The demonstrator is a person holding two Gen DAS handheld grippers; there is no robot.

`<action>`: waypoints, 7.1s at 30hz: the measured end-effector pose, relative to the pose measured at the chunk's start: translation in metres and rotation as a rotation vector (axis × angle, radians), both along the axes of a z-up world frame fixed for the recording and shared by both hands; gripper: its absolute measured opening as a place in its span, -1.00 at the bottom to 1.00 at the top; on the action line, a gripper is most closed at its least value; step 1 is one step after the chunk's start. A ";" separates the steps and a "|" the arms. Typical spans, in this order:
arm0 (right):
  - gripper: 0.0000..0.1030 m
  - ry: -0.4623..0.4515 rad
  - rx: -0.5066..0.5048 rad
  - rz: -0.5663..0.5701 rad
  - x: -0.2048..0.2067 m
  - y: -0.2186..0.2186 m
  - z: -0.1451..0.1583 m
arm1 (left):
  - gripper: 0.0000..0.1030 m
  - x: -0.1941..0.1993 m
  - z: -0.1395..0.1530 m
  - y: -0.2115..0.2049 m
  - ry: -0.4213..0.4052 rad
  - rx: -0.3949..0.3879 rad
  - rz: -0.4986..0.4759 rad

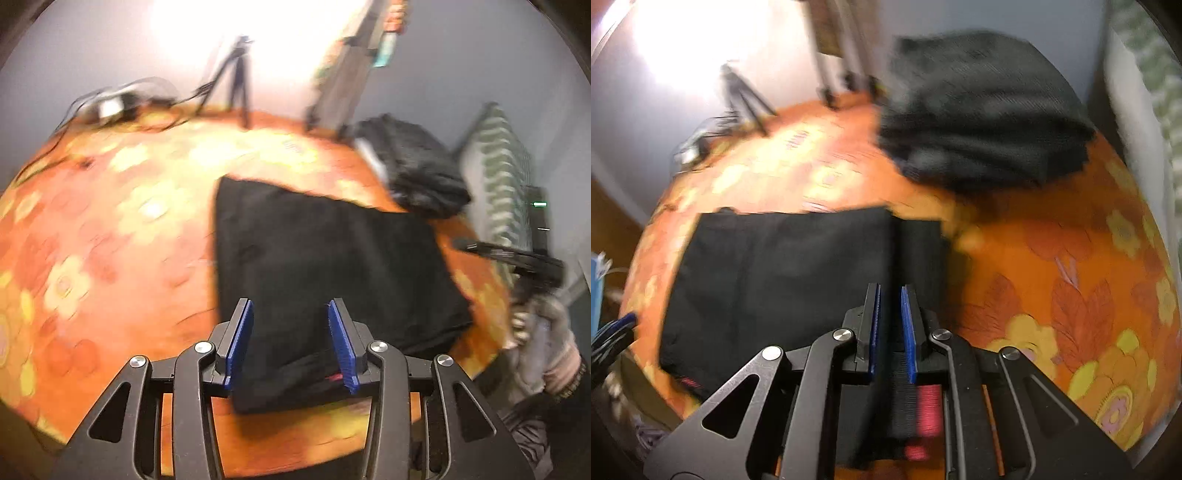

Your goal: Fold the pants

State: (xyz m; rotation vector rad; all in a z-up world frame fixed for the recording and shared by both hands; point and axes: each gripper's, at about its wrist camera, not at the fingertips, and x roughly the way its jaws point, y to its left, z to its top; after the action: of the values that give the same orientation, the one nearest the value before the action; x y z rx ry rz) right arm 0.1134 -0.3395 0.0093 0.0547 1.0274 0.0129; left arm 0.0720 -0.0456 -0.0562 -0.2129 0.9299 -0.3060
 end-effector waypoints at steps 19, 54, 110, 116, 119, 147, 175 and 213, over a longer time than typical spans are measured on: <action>-0.54 0.142 -0.113 0.300 0.003 0.116 -0.066 | -0.20 -0.004 -0.045 0.023 0.157 -0.055 0.102; -0.26 0.348 -0.229 0.357 0.124 0.303 -0.095 | -0.62 -0.005 -0.025 0.010 0.060 -0.123 0.055; -0.92 0.027 0.086 -0.068 0.037 -0.004 0.031 | -0.79 0.009 0.009 -0.188 -0.099 -0.181 -0.430; -0.92 0.024 0.121 -0.095 0.035 -0.034 0.014 | -0.79 0.007 0.001 -0.225 -0.076 -0.173 -0.451; -0.92 0.046 0.126 -0.112 0.038 -0.046 0.003 | -0.79 0.008 -0.002 -0.236 -0.063 -0.165 -0.459; 0.14 -0.111 0.040 0.015 0.017 -0.024 0.040 | -0.37 0.000 -0.006 -0.132 -0.027 -0.126 -0.302; -0.66 0.216 -0.245 0.486 0.130 0.130 -0.070 | -0.40 0.012 -0.045 -0.136 0.077 -0.159 -0.269; -0.74 0.071 -0.022 0.157 -0.069 -0.011 -0.038 | -0.43 0.024 -0.041 -0.176 -0.005 0.048 -0.281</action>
State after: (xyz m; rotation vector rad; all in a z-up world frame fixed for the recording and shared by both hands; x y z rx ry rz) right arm 0.0444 -0.3506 -0.0292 -0.0460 1.1010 0.1439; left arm 0.0963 -0.2215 -0.0974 -0.0365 0.9622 -0.5429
